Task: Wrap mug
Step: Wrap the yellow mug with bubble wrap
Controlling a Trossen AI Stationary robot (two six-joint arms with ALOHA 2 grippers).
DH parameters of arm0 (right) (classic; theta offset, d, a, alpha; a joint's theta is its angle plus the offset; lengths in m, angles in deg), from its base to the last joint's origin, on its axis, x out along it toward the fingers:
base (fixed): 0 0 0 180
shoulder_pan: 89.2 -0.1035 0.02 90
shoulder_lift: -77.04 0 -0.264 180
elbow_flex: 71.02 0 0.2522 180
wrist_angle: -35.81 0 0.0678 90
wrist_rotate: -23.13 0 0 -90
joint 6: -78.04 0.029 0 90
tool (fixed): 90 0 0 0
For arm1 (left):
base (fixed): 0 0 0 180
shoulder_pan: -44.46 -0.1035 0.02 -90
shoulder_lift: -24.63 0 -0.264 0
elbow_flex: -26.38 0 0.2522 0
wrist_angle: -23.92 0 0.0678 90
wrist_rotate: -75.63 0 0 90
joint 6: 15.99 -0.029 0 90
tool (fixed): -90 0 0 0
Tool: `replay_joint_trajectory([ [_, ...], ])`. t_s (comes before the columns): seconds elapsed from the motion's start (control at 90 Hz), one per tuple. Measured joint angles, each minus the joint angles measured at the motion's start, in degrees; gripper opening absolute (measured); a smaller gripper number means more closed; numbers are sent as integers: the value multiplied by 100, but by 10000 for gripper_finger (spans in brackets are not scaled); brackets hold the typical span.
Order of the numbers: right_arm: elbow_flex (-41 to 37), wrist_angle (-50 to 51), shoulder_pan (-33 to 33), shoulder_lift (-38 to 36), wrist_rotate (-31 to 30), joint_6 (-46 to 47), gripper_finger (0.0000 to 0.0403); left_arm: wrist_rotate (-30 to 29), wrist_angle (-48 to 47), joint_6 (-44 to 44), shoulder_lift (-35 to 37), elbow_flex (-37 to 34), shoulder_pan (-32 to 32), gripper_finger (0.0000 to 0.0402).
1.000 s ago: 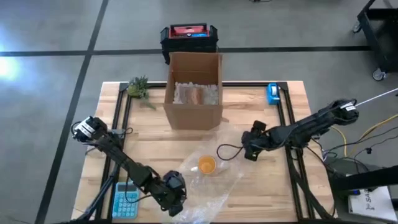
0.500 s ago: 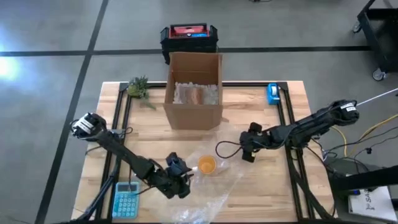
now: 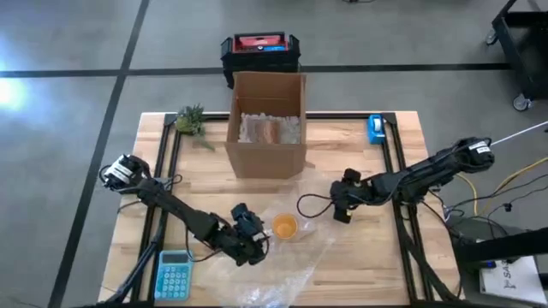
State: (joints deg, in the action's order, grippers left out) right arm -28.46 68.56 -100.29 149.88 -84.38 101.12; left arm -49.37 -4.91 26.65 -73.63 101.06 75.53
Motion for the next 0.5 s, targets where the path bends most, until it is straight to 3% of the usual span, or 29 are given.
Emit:
replay_joint_trajectory([
  [0.244,0,-163,0,0,0,-61,224,17,209,-22,-10,-11,-24,174],
  [0.367,0,-176,0,0,0,-59,220,311,581,-315,-242,-14,-52,142],
  [0.5,0,-182,0,0,2,11,212,233,686,-416,-507,-20,-80,116],
])
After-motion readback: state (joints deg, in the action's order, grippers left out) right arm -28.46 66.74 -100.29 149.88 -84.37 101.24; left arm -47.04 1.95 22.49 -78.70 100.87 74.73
